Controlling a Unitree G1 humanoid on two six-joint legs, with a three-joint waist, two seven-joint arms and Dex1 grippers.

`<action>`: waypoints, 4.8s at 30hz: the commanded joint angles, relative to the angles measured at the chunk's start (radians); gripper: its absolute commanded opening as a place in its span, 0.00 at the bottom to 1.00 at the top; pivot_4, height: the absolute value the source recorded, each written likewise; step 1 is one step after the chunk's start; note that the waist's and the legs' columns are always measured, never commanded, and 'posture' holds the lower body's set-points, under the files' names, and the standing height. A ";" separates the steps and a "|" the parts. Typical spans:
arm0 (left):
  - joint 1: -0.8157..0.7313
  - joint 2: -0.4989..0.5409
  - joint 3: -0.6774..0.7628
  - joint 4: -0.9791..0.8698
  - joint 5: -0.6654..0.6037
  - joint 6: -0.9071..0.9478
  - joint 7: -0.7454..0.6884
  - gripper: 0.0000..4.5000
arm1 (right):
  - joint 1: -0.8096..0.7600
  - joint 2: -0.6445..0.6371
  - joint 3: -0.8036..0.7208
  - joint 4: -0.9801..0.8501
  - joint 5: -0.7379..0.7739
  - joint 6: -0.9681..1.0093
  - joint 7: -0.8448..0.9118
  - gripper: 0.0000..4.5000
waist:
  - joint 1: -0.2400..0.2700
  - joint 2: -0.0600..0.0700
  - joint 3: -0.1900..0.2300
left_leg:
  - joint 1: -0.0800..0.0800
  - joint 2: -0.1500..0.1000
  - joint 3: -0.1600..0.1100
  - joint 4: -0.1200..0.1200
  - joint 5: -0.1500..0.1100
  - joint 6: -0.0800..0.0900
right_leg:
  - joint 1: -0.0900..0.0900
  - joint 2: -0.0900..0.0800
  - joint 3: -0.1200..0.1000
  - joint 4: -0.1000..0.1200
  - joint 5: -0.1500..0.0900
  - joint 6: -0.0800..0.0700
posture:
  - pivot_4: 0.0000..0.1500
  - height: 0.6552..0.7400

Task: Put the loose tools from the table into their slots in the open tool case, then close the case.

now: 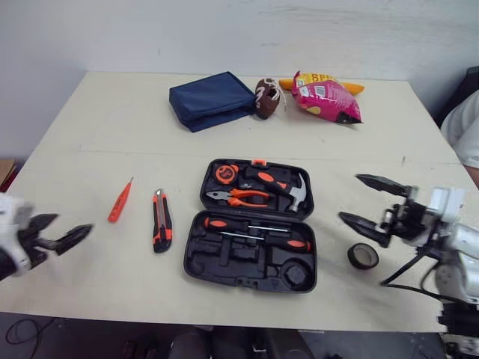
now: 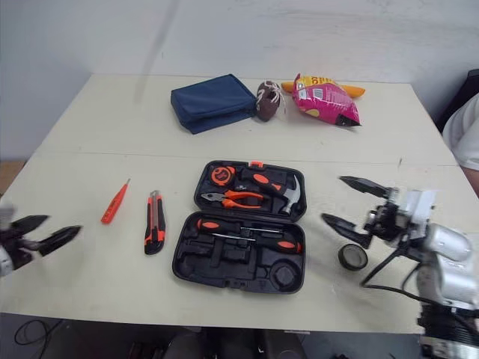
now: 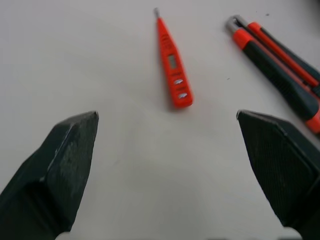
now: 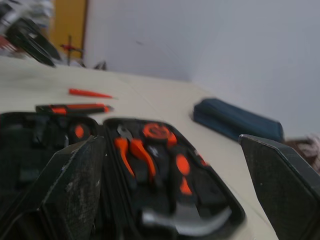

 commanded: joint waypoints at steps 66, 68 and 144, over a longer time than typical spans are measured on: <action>-0.861 -0.030 -1.077 -0.036 0.412 -0.213 -0.719 0.06 | 0.100 -0.101 0.063 -0.117 -0.048 0.020 0.053 1.00 | 0.032 0.004 0.005 | -0.002 0.000 0.001 0.009 0.004 -0.004 | 0.000 0.004 0.004 0.002 -0.001 0.004 | 1.00 1.00; -0.885 -0.038 -1.112 -0.015 0.472 -0.217 -0.702 0.06 | 0.127 -0.106 0.065 -0.145 -0.051 0.031 0.045 1.00 | 0.034 0.004 0.005 | -0.002 0.000 0.001 0.009 0.004 -0.004 | 0.000 0.004 0.005 0.004 -0.001 0.004 | 1.00 1.00; -0.620 -0.203 -0.737 0.083 0.345 -0.601 -0.715 0.05 | 0.184 -0.084 0.062 -0.016 -0.048 -0.068 0.123 1.00 | 0.043 0.005 0.005 | 0.001 0.000 0.001 0.013 0.005 -0.003 | 0.003 0.004 0.006 0.008 -0.001 0.004 | 1.00 1.00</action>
